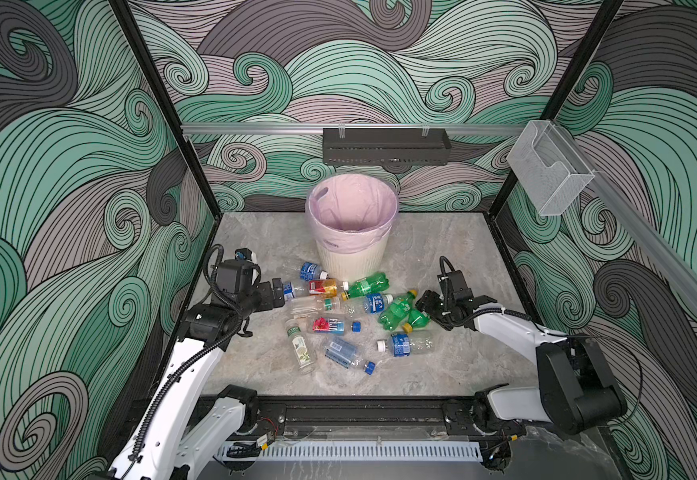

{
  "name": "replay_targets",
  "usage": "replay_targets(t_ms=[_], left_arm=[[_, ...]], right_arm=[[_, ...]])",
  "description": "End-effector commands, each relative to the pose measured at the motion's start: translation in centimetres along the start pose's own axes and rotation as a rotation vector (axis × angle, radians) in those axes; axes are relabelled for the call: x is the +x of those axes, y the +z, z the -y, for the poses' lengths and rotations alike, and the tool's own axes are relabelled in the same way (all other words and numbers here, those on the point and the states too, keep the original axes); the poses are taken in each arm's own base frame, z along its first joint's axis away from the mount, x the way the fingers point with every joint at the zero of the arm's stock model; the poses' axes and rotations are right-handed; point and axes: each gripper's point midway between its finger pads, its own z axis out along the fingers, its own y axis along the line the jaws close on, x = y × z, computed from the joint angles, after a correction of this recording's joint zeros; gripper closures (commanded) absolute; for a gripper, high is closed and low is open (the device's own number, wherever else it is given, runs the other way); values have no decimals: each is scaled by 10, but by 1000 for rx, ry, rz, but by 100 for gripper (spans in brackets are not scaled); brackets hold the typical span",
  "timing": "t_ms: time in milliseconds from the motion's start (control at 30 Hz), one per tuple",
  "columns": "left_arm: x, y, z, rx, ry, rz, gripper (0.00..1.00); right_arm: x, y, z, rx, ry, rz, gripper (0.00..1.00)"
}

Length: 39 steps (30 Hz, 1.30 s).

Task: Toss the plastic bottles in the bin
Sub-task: 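Withdraw the left gripper while the right gripper grasps a green soda bottle, then lift the green soda bottle with the right gripper and release it over the bin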

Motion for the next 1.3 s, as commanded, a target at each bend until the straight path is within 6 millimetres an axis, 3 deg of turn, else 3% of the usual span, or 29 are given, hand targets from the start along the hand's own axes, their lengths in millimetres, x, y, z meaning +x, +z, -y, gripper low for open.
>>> replay_targets(t_ms=[0,133,300,567,867,1033,1267], left_arm=[[5,-2,-7,-30,5,-4,1],[10,4,-8,-37,6,-23,1],[12,7,-9,-39,4,-29,1],[18,9,-13,-56,8,-38,1],[20,10,-16,-73,14,-47,1],[23,11,-18,-78,11,-50,1],[24,16,-18,-79,12,-49,1]], right_arm=[[-3,7,2,-4,30,5,30],[-9,12,0,12,2,1,37],[-15,20,3,62,-47,-7,38],[-31,23,15,193,-150,11,33],[-33,33,17,234,-211,-25,33],[-41,25,13,230,-260,1,37],[-64,-13,-10,176,-344,110,45]])
